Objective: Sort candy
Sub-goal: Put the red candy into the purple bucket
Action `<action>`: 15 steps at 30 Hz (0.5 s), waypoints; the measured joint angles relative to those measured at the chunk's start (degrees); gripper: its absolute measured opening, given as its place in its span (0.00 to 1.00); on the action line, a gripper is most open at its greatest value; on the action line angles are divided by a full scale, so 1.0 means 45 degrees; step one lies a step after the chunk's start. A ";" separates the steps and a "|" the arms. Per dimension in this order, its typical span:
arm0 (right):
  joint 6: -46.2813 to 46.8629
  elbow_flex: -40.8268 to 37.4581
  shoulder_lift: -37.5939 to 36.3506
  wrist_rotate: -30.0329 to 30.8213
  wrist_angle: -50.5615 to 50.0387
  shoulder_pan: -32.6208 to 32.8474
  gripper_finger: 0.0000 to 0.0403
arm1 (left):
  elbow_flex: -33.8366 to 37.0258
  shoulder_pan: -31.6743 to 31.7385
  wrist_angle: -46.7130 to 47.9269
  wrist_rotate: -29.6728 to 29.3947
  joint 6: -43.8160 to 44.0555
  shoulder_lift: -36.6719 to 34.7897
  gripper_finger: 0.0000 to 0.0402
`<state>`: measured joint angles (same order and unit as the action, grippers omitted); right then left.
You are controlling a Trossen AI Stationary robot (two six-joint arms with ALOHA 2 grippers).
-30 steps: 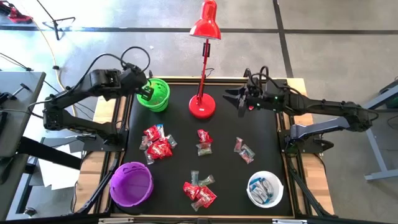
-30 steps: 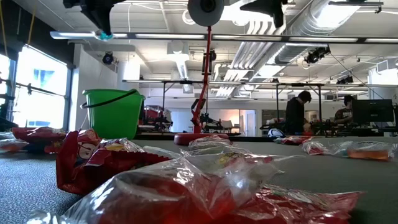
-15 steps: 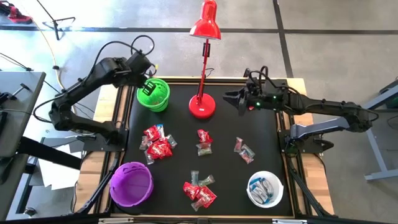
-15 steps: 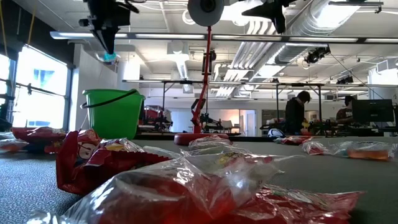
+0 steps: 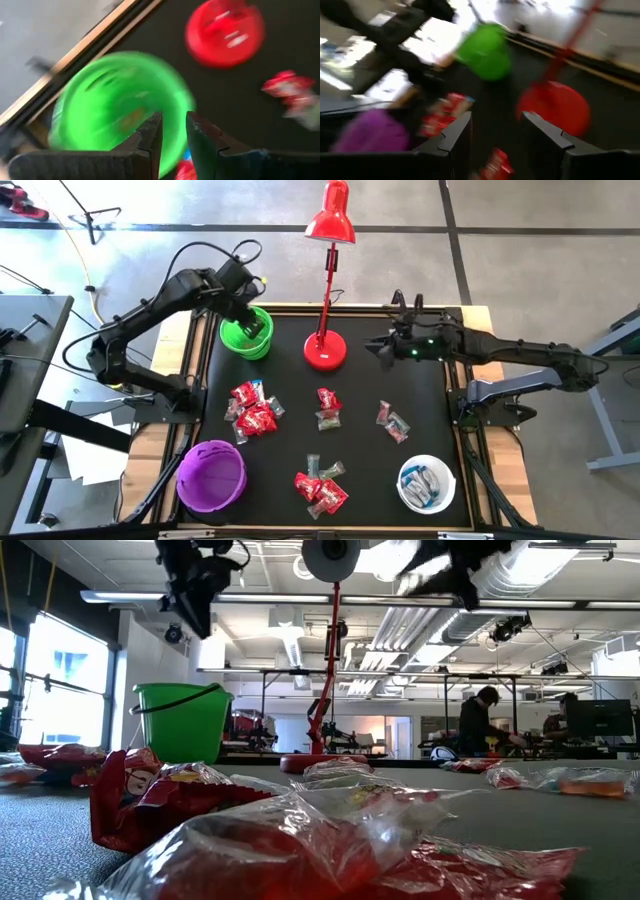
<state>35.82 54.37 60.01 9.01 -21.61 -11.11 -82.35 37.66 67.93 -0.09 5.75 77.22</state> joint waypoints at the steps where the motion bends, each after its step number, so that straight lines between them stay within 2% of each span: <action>1: 0.0456 0.0000 0.0005 0.0283 -0.0897 -0.0193 0.40 | 0.0000 -0.0191 -0.0375 0.0334 -0.0002 -0.0024 0.18; 6: 0.2667 0.0000 0.0200 0.0914 -0.4707 -0.1278 0.40 | 0.0000 -0.1075 -0.2778 0.1929 0.0017 -0.0065 0.18; 9: 0.3421 0.0000 0.0643 0.0920 -0.5499 -0.1870 0.40 | 0.0000 -0.1541 -0.4243 0.2199 0.0385 -0.0065 0.18; 12: 0.2298 0.0000 0.1301 0.0794 -0.5399 -0.2351 0.40 | 0.0000 -0.1871 -0.5455 0.2518 0.0469 -0.0065 0.18; 15: -0.0120 0.0000 0.2073 -0.0293 -0.5344 -0.2814 0.40 | 0.0000 -0.2026 -0.6153 0.2891 0.0467 -0.0065 0.18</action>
<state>35.28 54.37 69.34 7.69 -45.65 -23.77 -82.35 28.55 40.24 12.92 7.85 76.93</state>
